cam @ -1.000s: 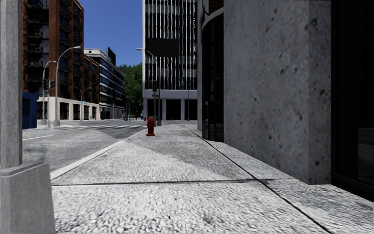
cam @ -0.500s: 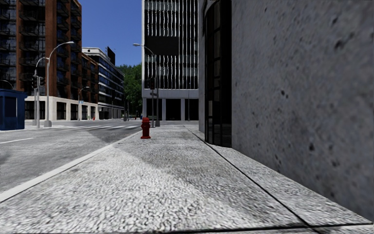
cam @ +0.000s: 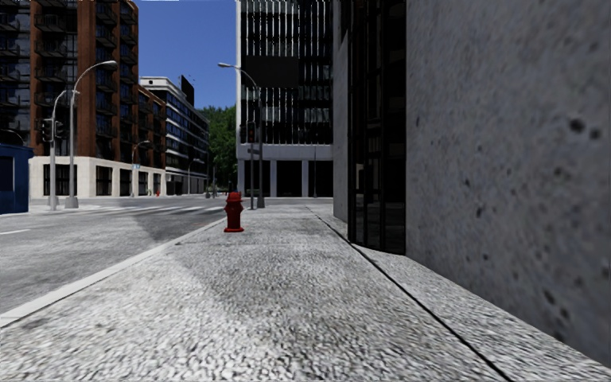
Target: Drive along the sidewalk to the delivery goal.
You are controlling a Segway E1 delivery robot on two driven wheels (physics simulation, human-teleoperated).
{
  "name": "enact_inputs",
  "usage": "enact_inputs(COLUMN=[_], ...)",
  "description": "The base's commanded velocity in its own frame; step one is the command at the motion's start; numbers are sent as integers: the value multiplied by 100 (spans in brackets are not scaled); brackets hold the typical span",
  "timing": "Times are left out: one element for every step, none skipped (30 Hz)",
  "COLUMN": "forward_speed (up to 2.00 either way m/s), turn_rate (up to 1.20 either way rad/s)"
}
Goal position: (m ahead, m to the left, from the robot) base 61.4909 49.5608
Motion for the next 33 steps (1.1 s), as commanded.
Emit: enact_inputs(forward_speed=[200, 200, 200, 200, 200, 200, 200, 200, 200, 200, 200, 200, 200, 200, 200, 200, 200, 200, 200, 200, 200, 200, 200, 200, 200, 200, 200, 200, 200, 200, 200, 200, 200], turn_rate=[21, 21, 17, 7, 7, 0, 0, 0, 0, 0, 0, 0, 0, 0, 0, 0, 0, 0, 5, 12, 13, 14, 14, 14, 14, 14, 14, 14, 14, 14, 14, 11, 3])
